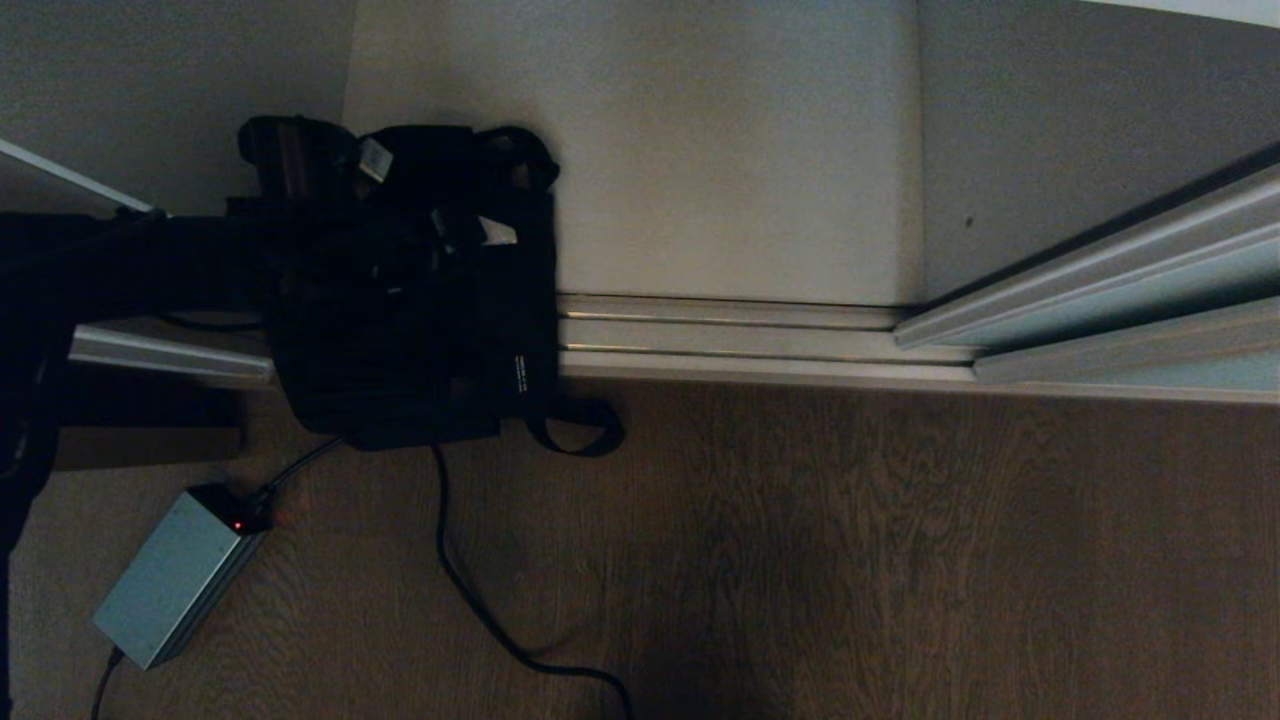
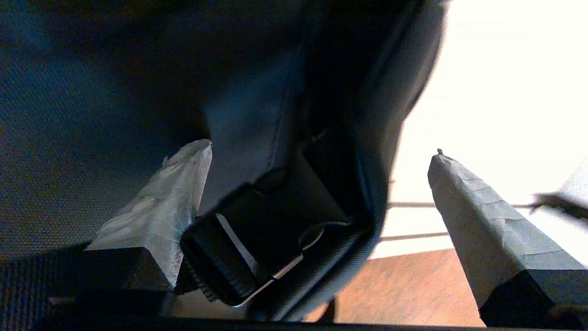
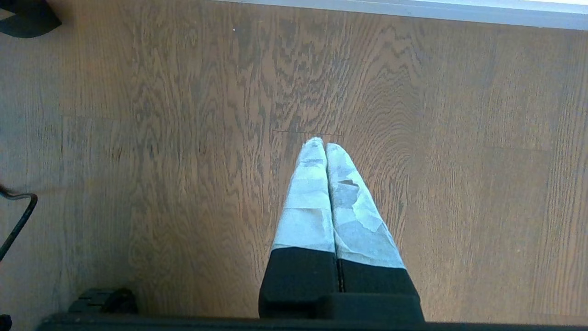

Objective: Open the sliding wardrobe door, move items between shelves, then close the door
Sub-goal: Place the pillow on the lower shelf

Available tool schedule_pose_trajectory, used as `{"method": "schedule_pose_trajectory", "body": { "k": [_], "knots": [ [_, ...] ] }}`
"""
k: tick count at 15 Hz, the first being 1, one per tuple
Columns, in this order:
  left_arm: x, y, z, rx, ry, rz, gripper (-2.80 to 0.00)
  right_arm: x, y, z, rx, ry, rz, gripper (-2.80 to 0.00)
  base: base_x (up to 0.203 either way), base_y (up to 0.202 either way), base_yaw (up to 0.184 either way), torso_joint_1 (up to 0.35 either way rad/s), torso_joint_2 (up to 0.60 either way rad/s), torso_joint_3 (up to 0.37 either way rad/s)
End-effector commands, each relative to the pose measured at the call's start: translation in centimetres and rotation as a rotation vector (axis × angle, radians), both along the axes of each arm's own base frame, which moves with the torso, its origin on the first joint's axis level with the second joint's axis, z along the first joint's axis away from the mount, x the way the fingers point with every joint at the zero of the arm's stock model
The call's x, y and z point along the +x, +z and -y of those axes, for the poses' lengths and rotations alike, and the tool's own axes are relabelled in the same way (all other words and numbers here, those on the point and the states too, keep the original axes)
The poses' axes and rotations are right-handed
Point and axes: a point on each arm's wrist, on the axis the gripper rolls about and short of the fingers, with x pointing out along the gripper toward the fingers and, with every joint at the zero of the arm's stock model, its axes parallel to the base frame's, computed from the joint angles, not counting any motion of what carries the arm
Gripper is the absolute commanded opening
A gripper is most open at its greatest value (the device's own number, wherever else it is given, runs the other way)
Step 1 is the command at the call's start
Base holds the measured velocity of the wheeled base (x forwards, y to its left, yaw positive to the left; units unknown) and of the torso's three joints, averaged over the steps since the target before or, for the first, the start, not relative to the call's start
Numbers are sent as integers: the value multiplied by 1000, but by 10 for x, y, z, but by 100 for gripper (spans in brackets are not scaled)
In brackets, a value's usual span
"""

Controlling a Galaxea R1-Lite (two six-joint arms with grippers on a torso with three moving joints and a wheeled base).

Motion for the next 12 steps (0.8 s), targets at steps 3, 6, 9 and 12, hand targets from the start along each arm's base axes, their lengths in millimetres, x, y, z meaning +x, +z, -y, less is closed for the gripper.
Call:
{"method": "schedule_pose_trajectory", "body": {
  "k": [3,6,9,12],
  "knots": [
    [12,-19,2,-3,-34,-36,-280,0,0,0,0,0,3,-280,0,0,0,0,0,0],
    [15,-22,1,-7,-39,-39,-280,0,0,0,-1,-1,3,-280,0,0,0,0,0,0],
    [17,-24,1,-18,-28,-35,-280,0,0,0,-1,-1,3,-280,0,0,0,0,0,0],
    [23,-19,2,-106,-13,29,-280,0,0,0,-1,0,3,-280,0,0,0,0,0,0]
  ]
}}
